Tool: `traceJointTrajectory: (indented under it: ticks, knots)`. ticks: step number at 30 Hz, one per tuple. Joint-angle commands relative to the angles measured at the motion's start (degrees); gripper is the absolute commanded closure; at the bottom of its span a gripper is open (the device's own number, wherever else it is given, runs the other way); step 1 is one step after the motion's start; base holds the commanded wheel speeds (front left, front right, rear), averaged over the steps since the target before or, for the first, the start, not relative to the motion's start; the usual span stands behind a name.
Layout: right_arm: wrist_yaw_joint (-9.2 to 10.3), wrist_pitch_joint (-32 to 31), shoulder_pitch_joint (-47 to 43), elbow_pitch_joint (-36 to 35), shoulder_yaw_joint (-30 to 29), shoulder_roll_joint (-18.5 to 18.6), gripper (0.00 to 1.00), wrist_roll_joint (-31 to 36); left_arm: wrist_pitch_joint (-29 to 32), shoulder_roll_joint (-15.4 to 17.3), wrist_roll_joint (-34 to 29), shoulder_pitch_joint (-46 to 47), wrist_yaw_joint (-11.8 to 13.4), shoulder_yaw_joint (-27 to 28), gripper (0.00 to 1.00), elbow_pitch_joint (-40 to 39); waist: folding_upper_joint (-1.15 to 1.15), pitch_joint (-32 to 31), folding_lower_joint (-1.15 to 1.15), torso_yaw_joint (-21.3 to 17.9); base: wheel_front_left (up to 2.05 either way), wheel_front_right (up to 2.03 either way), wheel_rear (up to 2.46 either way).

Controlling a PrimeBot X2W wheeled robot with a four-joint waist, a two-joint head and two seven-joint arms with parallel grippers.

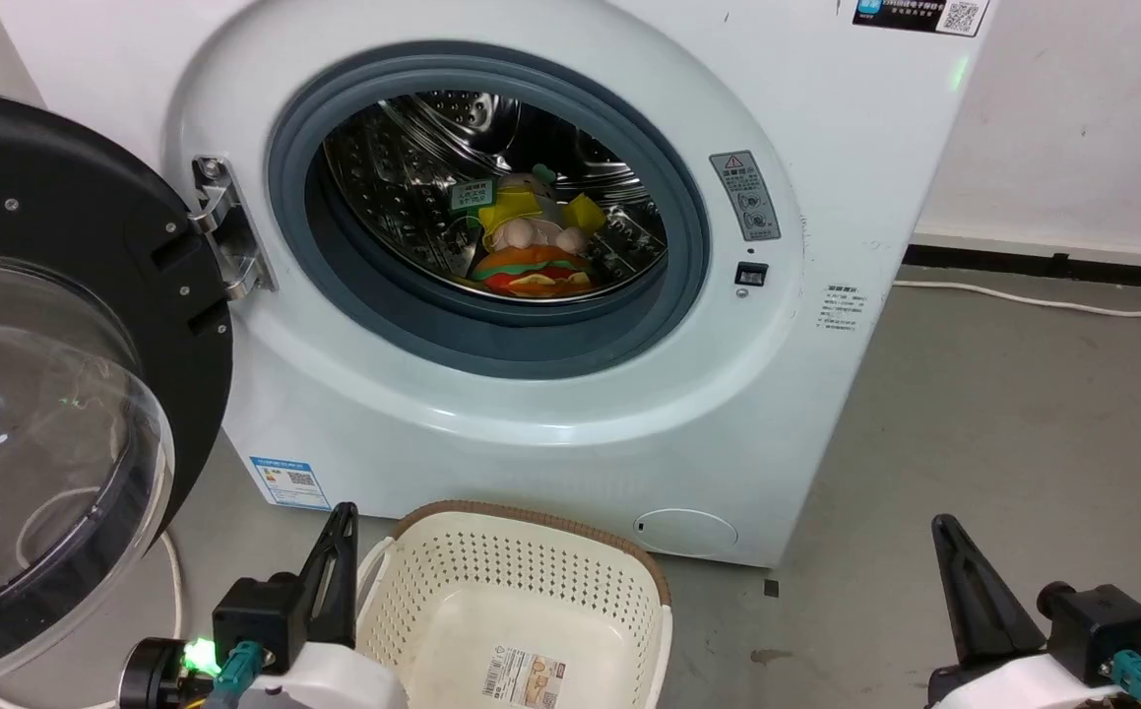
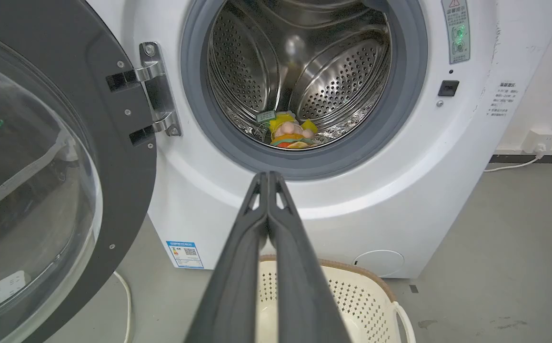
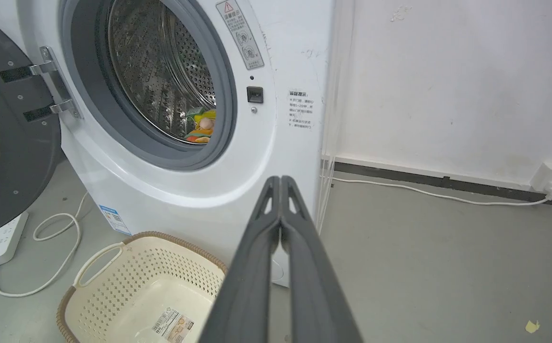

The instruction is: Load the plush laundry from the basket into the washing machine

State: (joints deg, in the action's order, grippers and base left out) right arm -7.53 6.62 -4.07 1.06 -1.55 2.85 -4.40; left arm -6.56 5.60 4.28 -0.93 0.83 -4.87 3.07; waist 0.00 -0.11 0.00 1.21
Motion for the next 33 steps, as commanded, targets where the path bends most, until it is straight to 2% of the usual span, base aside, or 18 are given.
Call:
traceJointTrajectory:
  ticks: [1, 33]
  knots:
    - [0.02, -0.3, 1.3, -0.4, 0.1, 0.0, 1.0, 0.6, 0.3, -0.4, -0.5, 0.5, -0.3, 0.3, 1.0, -0.5, 0.0, 0.0, 0.0, 0.0, 0.0, 0.0, 0.0]
    - [0.04, -4.0, 2.9, -0.8, 1.0, 0.0, 1.0, 2.8, 3.9, -1.7, -2.7, 0.8, -0.6, 3.0, 1.0, -2.0, 0.0, 0.1, 0.0, -0.7, 0.0, 0.0, 0.0]
